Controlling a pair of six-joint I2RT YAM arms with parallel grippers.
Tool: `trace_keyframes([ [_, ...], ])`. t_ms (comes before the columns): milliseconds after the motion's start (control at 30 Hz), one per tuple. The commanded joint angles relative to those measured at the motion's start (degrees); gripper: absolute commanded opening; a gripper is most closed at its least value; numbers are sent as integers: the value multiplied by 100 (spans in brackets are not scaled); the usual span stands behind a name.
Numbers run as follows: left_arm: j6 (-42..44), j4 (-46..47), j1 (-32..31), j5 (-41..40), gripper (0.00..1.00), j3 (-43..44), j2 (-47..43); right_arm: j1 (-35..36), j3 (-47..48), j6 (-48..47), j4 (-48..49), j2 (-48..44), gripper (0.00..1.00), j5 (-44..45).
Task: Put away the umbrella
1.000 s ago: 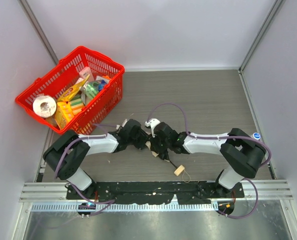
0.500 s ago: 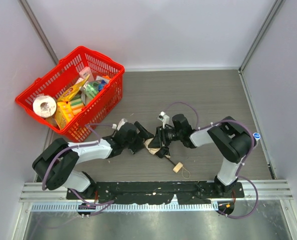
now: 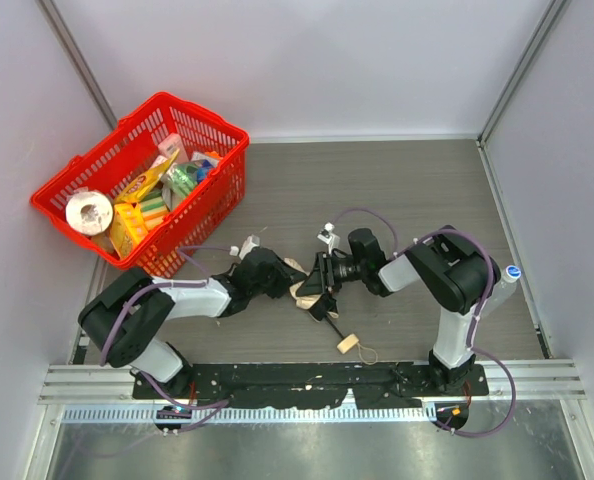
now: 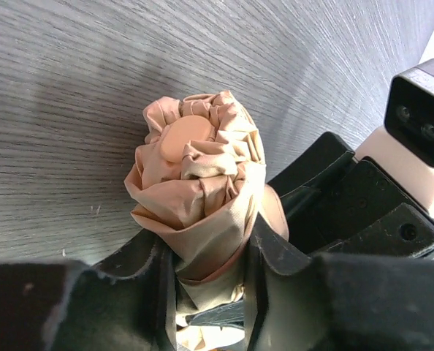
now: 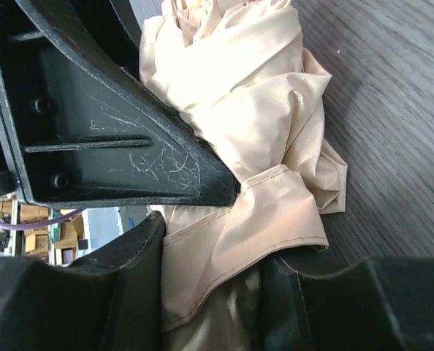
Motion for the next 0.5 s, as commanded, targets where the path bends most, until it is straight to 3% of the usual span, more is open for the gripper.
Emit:
trace_keyframes([
  [0, 710, -892, -7, -254, 0, -249, 151, 95, 70, -617, -321, -395, 2, 42],
  [67, 579, -901, -16, -184, 0, -275, 46, 235, 306, -1346, -2126, -667, 22, 912],
  [100, 482, -971, -16, -157, 0, -266, -7, 314, 542, -1792, -2544, -774, 35, 1619],
  [133, 333, -1180, -7, -157, 0, -223, -42, 507, 614, -1936, -3183, -1001, 39, 2070],
  [233, 87, -1813, -7, -78, 0, 14, -51, 868, 887, -2402, -3830, -1363, 60, 3029],
  [300, -98, -2358, -7, -26, 0, 234, 1, 1105, 966, -2552, -3997, -1556, 67, 3469],
  [467, -423, -2965, 2, 133, 0, 559, 133, 1834, 993, -2597, -3990, -1838, 73, 5008],
])
